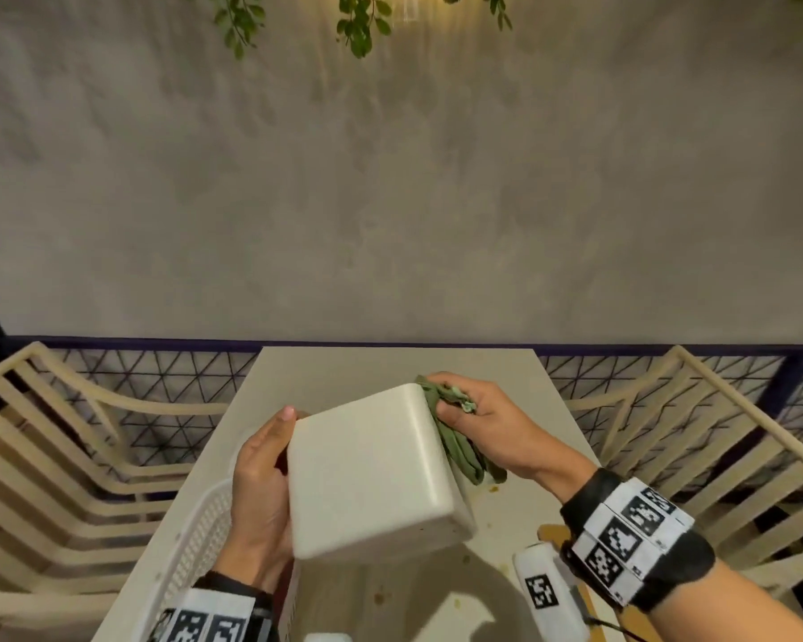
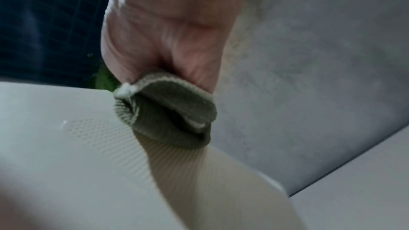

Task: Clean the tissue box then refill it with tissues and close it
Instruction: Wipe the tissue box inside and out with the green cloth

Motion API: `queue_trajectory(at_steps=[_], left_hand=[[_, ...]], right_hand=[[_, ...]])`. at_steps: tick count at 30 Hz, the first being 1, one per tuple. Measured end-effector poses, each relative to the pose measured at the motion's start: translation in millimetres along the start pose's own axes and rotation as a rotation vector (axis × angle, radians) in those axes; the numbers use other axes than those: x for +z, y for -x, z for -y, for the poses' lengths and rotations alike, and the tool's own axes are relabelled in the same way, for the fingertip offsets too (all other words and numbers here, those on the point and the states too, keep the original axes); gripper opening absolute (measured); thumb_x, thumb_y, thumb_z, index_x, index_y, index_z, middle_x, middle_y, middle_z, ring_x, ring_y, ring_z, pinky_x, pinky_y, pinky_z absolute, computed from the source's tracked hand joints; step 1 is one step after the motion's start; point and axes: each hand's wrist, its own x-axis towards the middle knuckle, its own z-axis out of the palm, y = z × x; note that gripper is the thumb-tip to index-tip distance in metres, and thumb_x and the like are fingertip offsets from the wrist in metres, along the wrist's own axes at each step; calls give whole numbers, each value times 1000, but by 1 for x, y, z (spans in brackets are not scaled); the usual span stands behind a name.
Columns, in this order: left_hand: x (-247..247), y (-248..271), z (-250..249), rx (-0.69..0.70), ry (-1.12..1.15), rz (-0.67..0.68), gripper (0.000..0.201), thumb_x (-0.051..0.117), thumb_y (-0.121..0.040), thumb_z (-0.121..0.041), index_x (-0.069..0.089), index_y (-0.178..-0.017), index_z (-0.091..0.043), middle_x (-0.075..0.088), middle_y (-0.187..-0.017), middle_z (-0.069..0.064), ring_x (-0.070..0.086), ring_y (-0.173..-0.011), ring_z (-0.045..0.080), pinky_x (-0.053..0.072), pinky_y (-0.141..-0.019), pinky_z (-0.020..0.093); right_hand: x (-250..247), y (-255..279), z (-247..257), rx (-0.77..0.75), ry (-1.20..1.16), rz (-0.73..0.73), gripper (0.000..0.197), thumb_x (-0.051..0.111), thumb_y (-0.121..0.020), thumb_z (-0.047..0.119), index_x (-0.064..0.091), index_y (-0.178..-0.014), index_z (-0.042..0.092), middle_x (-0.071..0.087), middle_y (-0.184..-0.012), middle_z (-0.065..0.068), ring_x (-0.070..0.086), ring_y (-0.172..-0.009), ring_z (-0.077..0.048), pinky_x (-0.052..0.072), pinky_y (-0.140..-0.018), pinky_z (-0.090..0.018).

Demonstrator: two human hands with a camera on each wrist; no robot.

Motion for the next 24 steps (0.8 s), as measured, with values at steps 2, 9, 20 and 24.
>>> queue_trajectory(at_steps=[2,9,20,24], left_hand=[[-14,-9,-2,73,-305,141,31,53,-82,-35,58,-71,-7,59,-62,8,56,-57,17,46,-51,23],[11,-6,19,174,-685,417,26,57,-79,-45,58,-76,-19,61,-63,-16,51,-60,-5,37,-55,8],[-5,-11,54,169,-59,-83,36,44,-88,6,54,-59,-13,51,-59,2,45,-58,13,42,-55,25],[-13,-11,48,200,-163,-78,33,53,-88,-9,42,-58,-2,38,-64,11,34,-62,19,26,-55,29]], right_hand=[[-4,-1,4,0,124,15,22,47,-95,2,60,-108,14,63,-99,4,60,-91,-4,48,-83,-19],[16,-23,13,-89,902,8,24,52,-88,3,61,-109,12,65,-106,-8,55,-99,-26,43,-85,-36],[78,18,-44,-509,947,-212,53,60,-75,1,50,-125,15,60,-128,-6,49,-123,-23,28,-105,-39],[19,8,-54,-361,828,-476,58,58,-66,-13,61,-119,9,63,-123,-12,46,-121,-18,33,-98,-43]])
